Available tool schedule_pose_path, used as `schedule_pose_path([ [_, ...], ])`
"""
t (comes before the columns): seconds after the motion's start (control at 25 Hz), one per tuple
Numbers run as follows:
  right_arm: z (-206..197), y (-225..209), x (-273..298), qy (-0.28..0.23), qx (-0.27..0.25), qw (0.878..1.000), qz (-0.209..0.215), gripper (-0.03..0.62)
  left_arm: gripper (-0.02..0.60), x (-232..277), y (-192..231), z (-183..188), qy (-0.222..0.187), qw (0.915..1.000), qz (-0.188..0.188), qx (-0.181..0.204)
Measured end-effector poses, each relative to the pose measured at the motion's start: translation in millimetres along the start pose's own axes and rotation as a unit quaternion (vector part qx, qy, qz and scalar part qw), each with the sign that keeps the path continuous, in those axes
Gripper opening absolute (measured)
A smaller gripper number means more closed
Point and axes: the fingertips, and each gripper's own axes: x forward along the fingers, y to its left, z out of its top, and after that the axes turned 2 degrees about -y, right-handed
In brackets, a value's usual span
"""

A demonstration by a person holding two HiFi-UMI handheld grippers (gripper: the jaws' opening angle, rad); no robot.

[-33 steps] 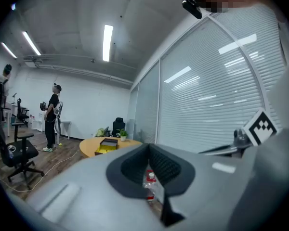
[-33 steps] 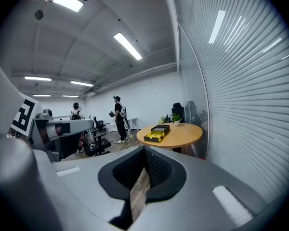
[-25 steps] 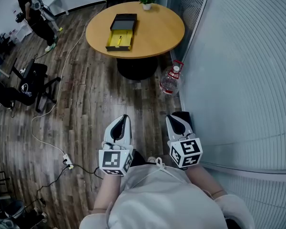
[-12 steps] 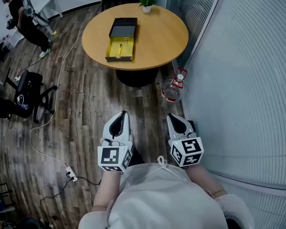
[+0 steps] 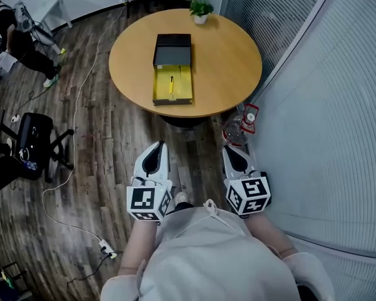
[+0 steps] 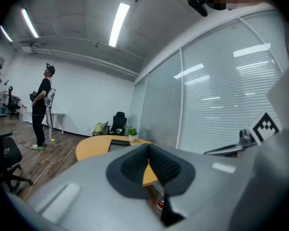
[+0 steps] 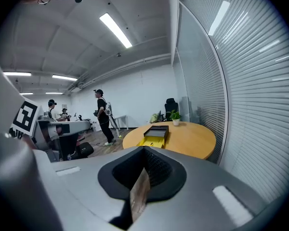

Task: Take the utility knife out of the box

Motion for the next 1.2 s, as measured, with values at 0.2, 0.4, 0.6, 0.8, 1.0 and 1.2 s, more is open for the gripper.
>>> schedule_pose_path([
  [0.2,15.3,10.0,59.6,0.005,0.005,1.0,-0.011,0.0,0.006,37.2,54.8,4.5,0.011,0.9999,0.0,-0.001],
  [0.4,15.7,2.4,105.8,0.024,0.009,1.0,-0.01,0.0,0.006,77.3,82.0,-7.4,0.033,0.9994,-0.001,-0.008],
  [0.6,22.4,-26.6,160.3,0.027,0.013,1.0,-0.003,0.0,0.006,132.9,96.8,-21.4,0.051,0.9986,0.005,-0.01],
  [0.8,45.7,-67.2,226.7,0.024,0.008,1.0,0.013,0.0,0.006,204.6,110.5,-30.1,0.071,0.9973,0.02,-0.007],
  [1.0,69.3,-108.4,295.0,0.026,0.002,0.999,0.036,0.0,0.006,278.8,127.0,-42.9,0.095,0.9944,0.045,-0.012],
  [1.2,75.2,-148.2,358.2,0.041,0.002,0.997,0.061,0.0,0.006,350.9,142.7,-87.5,0.162,0.984,0.072,-0.014],
])
